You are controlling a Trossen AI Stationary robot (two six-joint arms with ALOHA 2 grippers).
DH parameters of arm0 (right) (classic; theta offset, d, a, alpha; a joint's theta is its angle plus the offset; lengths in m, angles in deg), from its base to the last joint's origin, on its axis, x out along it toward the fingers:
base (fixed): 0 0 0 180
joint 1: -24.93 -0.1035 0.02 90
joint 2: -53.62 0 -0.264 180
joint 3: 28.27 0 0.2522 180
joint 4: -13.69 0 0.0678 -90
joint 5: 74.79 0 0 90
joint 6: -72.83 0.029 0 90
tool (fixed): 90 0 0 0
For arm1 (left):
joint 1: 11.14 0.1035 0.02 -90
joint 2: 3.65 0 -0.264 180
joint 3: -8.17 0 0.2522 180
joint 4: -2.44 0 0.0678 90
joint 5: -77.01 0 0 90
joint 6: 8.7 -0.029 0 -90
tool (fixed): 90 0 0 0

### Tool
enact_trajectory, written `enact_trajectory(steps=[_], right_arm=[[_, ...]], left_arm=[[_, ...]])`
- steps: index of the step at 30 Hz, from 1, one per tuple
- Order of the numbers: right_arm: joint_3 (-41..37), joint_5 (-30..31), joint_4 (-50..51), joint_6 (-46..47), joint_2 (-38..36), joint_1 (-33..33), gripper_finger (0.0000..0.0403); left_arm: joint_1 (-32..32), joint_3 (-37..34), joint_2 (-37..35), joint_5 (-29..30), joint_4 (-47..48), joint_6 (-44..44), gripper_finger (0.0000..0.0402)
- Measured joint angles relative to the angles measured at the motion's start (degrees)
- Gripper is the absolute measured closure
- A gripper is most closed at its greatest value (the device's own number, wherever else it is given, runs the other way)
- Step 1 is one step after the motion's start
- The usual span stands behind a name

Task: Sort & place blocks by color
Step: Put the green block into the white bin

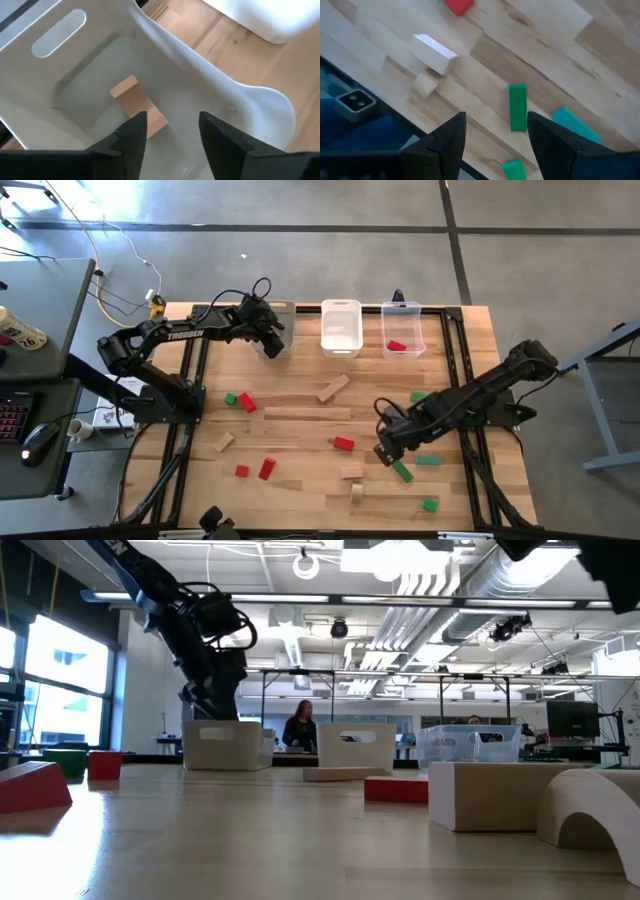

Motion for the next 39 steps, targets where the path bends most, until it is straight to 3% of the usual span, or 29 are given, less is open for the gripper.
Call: enact_trajectory(steps=[5, 14, 25, 29, 33, 39], right_arm=[[0.0, -0.3, 0.0, 1.7, 2.8, -2.0, 0.0198], [0.0, -3.0, -0.2, 2.5, 8.3, -3.0, 0.0139], [0.0, -5.4, -1.4, 1.2, 16.7, -2.9, 0.0137], [0.0, -7.3, -1.3, 1.1, 19.9, -2.9, 0.0137], [0.0, -9.2, -1.4, 0.5, 22.4, -2.9, 0.0137], [0.0, -9.8, -2.9, -1.3, 24.5, -2.9, 0.0137]], left_arm=[[0.0, 0.0, -1.0, 0.0, -0.7, -0.4, 0.0217], [0.0, 2.9, -3.0, -0.3, 0.3, -2.6, 0.0216], [-0.1, 13.2, -3.1, -5.3, 8.2, -2.2, 0.0216], [-0.1, 16.1, -3.1, -9.9, 9.8, 0.1, 0.0216], [-0.2, 17.8, -3.1, -13.8, 9.8, 0.5, 0.0216], [-0.1, 18.0, -3.1, -13.6, 9.9, 0.5, 0.0216]])
